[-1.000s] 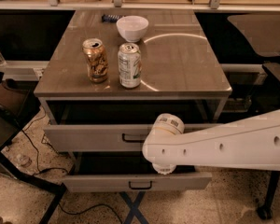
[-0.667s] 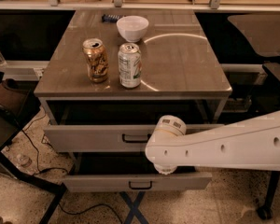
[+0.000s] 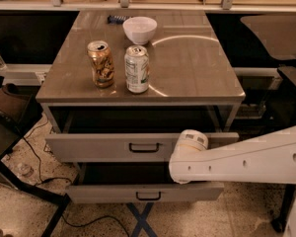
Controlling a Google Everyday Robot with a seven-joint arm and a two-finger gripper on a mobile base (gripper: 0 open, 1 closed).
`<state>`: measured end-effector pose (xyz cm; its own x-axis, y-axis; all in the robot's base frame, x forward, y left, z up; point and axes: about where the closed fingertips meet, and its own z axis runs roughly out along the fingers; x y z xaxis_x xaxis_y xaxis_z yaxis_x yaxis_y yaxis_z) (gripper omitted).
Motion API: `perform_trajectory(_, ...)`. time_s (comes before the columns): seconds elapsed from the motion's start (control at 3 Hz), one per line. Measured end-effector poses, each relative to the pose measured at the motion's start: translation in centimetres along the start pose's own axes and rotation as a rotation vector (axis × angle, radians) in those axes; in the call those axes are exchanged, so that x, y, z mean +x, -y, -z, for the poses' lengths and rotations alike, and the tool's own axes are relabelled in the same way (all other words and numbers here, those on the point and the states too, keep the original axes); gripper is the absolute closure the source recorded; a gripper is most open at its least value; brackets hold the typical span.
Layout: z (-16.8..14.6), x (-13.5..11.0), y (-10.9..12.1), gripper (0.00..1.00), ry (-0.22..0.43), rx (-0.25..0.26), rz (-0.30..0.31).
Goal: Open middle drawer
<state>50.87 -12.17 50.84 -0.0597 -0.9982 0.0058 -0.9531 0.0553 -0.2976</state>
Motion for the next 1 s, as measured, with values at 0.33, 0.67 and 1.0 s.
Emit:
perform_trajectory(0.33,-1.8,0.7,1.2,1.00,0.029,0.025,-0.009)
perform_trajectory(0.67,-4.2,0.9,2.1,1.00,0.057,0.025,-0.015)
perform_trajectory(1.0,-6.6,1.1,2.2,1.00,0.070,0.001,-0.020)
